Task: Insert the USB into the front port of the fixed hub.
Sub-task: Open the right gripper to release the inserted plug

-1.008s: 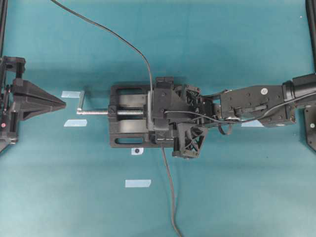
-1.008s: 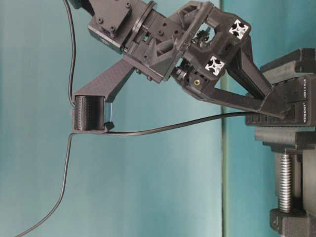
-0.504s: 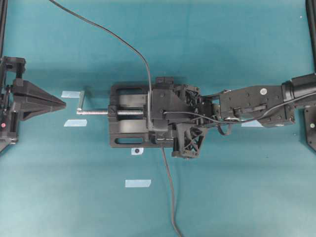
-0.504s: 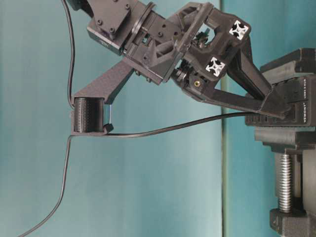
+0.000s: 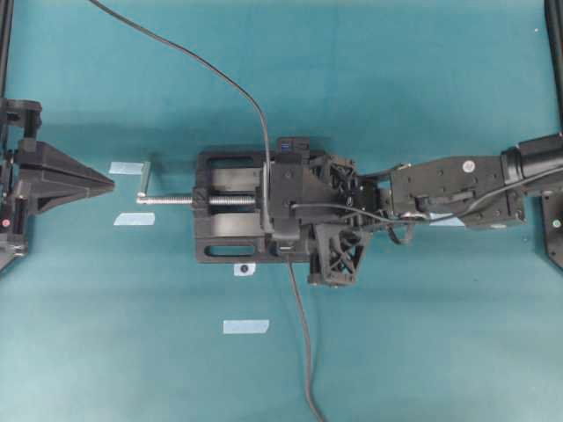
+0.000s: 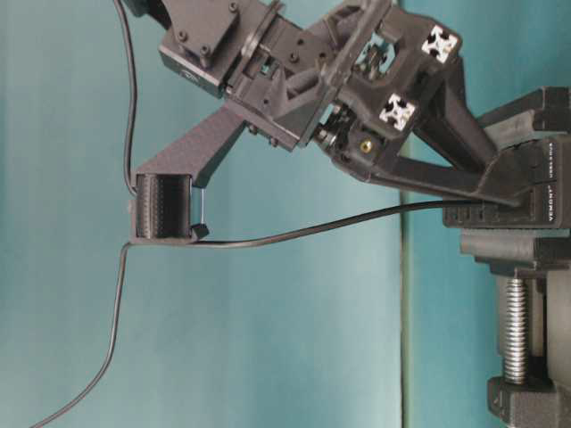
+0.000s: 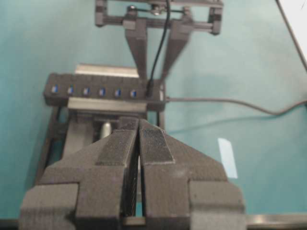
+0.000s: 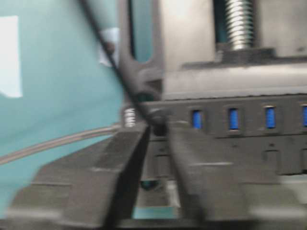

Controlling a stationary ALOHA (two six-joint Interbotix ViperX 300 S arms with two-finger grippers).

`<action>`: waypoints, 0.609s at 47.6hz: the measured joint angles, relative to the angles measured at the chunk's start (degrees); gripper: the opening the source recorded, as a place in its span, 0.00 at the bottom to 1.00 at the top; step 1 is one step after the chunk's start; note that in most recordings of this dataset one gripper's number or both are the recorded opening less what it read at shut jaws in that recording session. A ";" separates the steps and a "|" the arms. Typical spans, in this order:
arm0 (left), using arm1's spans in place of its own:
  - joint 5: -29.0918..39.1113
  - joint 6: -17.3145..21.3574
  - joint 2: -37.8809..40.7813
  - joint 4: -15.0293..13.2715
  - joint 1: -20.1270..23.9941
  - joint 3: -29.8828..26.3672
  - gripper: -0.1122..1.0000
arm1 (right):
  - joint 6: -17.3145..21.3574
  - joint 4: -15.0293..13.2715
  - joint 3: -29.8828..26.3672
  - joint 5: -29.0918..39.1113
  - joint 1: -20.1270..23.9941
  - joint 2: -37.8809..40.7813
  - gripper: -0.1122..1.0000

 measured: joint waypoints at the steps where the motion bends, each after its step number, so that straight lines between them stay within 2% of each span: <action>1: -0.09 0.00 0.00 -0.09 0.00 0.00 0.10 | 0.00 -0.09 0.00 0.00 0.00 -0.09 0.58; 6: 0.00 0.00 -0.18 -0.09 0.00 0.00 0.10 | 0.00 0.00 -0.09 0.00 0.00 -0.70 0.71; 9: 0.00 0.09 -0.26 -0.09 0.00 0.00 0.10 | 0.00 0.00 -0.26 0.00 0.00 -1.05 0.74; 29: -0.09 0.00 -0.97 -0.09 0.00 0.26 0.10 | 0.00 0.00 -0.70 0.09 0.00 -1.76 0.74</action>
